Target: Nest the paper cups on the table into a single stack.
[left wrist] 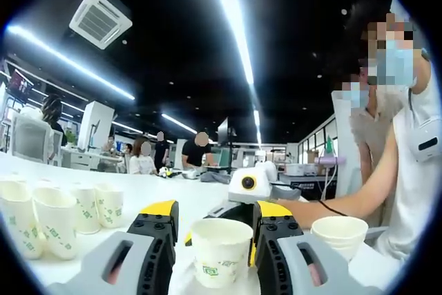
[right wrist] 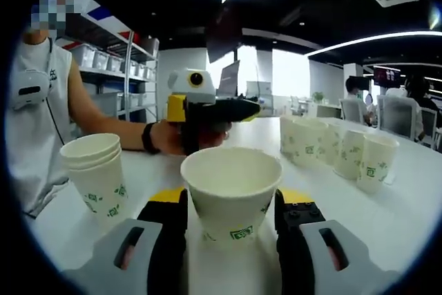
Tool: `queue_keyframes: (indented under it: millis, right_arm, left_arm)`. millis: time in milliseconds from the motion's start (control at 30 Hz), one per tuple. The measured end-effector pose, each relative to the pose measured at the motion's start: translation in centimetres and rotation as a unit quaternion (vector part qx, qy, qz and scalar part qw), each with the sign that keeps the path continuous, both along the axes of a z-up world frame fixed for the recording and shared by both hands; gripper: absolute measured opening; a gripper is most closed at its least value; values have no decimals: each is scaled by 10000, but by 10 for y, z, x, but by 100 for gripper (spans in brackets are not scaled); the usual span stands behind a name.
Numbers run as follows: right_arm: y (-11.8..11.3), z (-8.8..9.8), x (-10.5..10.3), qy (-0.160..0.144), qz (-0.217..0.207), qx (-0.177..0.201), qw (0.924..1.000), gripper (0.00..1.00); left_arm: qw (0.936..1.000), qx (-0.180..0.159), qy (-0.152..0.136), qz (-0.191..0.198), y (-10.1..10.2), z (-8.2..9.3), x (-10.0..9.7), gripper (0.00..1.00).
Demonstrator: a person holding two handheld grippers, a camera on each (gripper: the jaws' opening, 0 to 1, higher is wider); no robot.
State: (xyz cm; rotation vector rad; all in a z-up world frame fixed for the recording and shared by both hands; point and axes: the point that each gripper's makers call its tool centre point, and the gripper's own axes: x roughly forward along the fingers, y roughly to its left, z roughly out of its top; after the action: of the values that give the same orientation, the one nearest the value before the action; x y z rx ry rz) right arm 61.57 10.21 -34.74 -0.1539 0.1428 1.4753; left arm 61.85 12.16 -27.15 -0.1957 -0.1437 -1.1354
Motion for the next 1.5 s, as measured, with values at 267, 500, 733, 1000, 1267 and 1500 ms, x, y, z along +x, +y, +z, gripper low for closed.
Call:
queue_keyframes:
  millis: [267, 500, 733, 1000, 1267, 1500]
  right_arm:
    - [0, 3, 2, 52, -33, 132, 9999, 48]
    - [1, 7, -3, 2, -91, 189, 9998, 48]
    - [0, 10, -2, -3, -139, 270, 9995, 47]
    - [-3, 15, 2, -29, -214, 363, 9991, 47]
    - [-9, 27, 7, -20, -268, 589, 9979, 47]
    - [-10, 28, 10, -1, -356, 639, 9973, 47]
  left_arm:
    - [10000, 48, -13, 31, 0, -1, 0, 46]
    - [9999, 102, -26, 48, -1, -3, -1, 46]
    - [9999, 94, -8, 99, 1, -4, 1, 46]
    - [9999, 127, -21, 95, -1, -6, 1, 46]
    - [9999, 95, -11, 106, 0, -5, 1, 46]
    - [9999, 67, 6, 151, 3, -4, 4, 46]
